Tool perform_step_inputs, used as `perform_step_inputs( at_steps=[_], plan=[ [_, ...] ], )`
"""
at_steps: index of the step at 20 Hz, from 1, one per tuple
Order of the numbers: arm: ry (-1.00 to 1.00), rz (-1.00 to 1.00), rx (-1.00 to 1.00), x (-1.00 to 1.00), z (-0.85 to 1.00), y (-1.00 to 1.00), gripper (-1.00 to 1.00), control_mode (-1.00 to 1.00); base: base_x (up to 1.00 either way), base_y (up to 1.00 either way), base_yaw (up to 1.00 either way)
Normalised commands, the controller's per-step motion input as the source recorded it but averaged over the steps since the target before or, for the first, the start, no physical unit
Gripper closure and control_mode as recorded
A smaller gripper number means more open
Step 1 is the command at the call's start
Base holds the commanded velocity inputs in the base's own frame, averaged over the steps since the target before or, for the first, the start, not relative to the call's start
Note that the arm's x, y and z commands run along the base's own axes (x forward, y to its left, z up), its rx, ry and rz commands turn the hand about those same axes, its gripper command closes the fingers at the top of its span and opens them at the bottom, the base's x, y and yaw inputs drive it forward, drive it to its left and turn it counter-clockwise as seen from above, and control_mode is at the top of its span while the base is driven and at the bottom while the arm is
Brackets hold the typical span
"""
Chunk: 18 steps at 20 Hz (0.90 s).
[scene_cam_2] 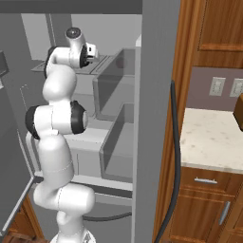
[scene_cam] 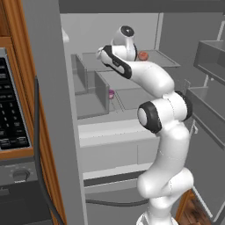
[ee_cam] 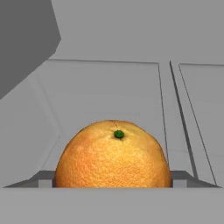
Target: Pick the peach and orange from the fridge and place them on the plate next to the blender to make a fruit smoothie.
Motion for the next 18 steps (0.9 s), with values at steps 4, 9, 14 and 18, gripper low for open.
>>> perform_step_inputs(
  at_steps=[4, 9, 14, 18],
  plan=[
    [-0.07, 0.0, 0.0, -0.85, -0.04, -0.05, 1.0, -1.0, 0.0, 0.0, 0.0],
    [-0.32, 0.0, 0.04, -1.0, -0.02, -0.2, 1.0, -1.0, 0.0, 0.0, 0.0],
    [-0.5, 0.0, 0.09, -1.0, 0.13, -0.29, 1.0, -1.0, 0.0, 0.0, 0.0],
    [-0.17, -0.02, 0.08, -1.0, 0.4, -0.33, 1.0, -1.0, 0.0, 0.0, 0.0]
  ],
)
